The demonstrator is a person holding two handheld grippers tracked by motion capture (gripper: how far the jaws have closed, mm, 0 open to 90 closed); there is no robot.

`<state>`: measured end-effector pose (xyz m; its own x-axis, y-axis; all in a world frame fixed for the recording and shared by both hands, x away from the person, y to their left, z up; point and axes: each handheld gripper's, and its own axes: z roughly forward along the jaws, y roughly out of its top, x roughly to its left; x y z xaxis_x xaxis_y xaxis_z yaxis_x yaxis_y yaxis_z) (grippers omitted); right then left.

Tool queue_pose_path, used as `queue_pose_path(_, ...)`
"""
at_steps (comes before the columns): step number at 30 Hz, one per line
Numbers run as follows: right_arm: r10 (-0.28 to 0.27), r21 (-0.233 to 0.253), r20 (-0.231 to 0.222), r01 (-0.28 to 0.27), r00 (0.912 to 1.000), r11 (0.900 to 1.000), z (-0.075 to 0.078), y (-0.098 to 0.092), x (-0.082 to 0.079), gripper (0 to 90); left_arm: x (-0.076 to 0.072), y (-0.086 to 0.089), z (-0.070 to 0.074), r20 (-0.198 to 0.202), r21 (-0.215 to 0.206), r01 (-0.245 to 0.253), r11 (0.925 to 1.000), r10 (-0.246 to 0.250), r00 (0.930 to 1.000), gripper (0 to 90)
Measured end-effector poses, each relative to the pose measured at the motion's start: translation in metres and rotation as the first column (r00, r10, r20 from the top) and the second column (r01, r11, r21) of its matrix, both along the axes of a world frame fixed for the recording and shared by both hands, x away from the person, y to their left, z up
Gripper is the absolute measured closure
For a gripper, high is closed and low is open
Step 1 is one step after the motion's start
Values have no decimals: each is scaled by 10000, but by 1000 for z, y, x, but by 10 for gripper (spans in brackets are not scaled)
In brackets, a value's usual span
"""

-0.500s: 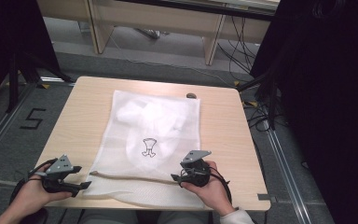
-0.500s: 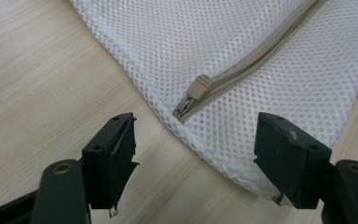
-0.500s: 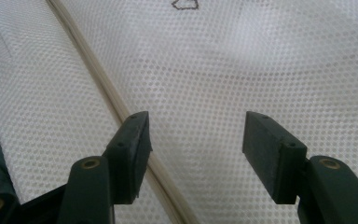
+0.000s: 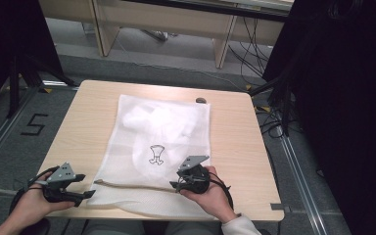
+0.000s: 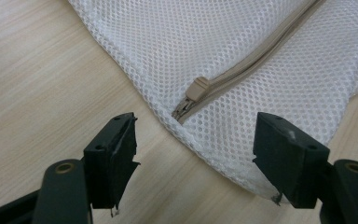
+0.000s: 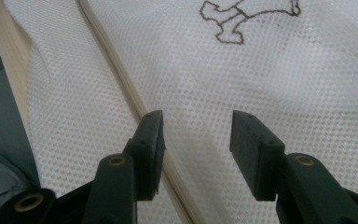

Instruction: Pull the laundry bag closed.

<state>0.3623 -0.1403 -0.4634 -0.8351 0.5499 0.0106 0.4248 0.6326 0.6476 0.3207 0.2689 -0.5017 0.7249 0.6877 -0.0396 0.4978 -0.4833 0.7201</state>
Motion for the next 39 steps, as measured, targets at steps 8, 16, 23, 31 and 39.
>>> queue_pose_path(8,507,245,-305,-499,9982,9985,4,31,7,572,0,0,-1,-86,-253,-160,9996,158,9998,293)
queue_pose_path(16,1100,378,-266,-1089,9936,9933,9,58,16,598,0,1,-2,-217,-289,-9,9996,3,9998,290)
queue_pose_path(23,1315,500,-323,-1298,9908,9903,11,80,23,577,0,1,-2,-253,-244,-156,9996,150,9996,289)
queue_pose_path(31,1558,444,-341,-1543,9872,9870,10,102,26,581,1,1,-1,-211,-287,3,9996,-10,9998,285)
queue_pose_path(39,2086,362,-504,-2069,9767,9777,9,124,26,624,2,2,-1,-260,-295,21,9996,-29,9997,282)
